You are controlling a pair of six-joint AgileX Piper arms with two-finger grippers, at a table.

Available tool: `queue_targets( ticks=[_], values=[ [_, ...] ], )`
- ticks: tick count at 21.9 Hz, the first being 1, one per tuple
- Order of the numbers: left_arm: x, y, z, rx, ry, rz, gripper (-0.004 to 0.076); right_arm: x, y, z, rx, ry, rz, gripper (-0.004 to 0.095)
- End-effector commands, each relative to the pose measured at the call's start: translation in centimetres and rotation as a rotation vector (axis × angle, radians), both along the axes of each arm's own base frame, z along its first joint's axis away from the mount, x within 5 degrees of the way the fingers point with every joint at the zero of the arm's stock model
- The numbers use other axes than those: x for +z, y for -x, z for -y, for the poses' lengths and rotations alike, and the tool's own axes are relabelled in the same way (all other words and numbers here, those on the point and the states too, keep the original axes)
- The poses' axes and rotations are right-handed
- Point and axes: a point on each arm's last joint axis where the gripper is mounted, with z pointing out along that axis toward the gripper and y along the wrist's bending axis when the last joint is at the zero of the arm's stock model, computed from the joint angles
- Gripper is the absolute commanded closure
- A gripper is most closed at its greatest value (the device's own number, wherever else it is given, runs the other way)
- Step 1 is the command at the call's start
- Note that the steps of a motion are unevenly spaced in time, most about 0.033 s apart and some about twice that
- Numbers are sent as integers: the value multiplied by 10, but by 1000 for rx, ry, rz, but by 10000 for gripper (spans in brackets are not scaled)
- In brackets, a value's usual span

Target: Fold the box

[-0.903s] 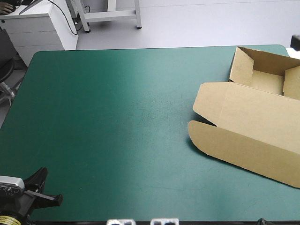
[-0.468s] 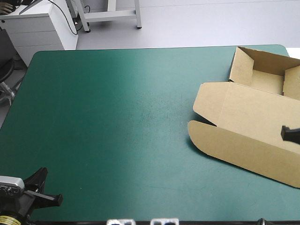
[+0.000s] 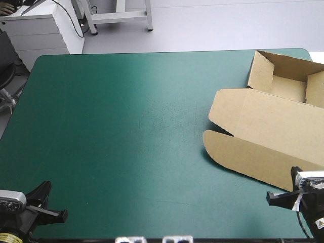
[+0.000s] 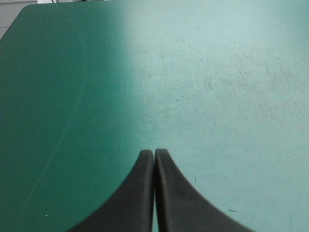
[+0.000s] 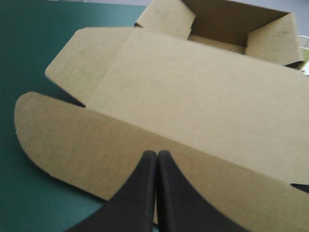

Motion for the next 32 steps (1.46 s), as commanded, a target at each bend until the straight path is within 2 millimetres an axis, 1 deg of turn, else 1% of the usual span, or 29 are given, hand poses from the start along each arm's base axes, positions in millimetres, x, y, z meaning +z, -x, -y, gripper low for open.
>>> queue_targets(
  ticks=[1, 2, 3, 4, 6, 7, 11, 32],
  values=[
    [12, -2, 1, -13, 14, 81, 732, -11, -2, 0, 64, 16, 85, 921],
    [12, -2, 1, -13, 14, 81, 732, -15, -1, 0, 76, 29, 79, 920],
    [12, -2, 1, -13, 14, 81, 732, -26, 0, 0, 90, 26, 68, 920],
    [12, -2, 1, -13, 14, 81, 732, -29, 1, 0, 94, 21, 72, 920],
    [12, -2, 1, -13, 14, 81, 732, -40, 3, 1, 124, 40, 87, 920],
    [12, -2, 1, -13, 15, 83, 732, -44, 5, 1, 139, 47, 127, 920],
    [12, -3, 2, -15, 17, 85, 732, -44, 8, 1, 142, 55, 168, 921],
    [11, -3, 2, -20, 22, 91, 732, -44, 8, 0, 143, 52, 168, 926]
  ],
)
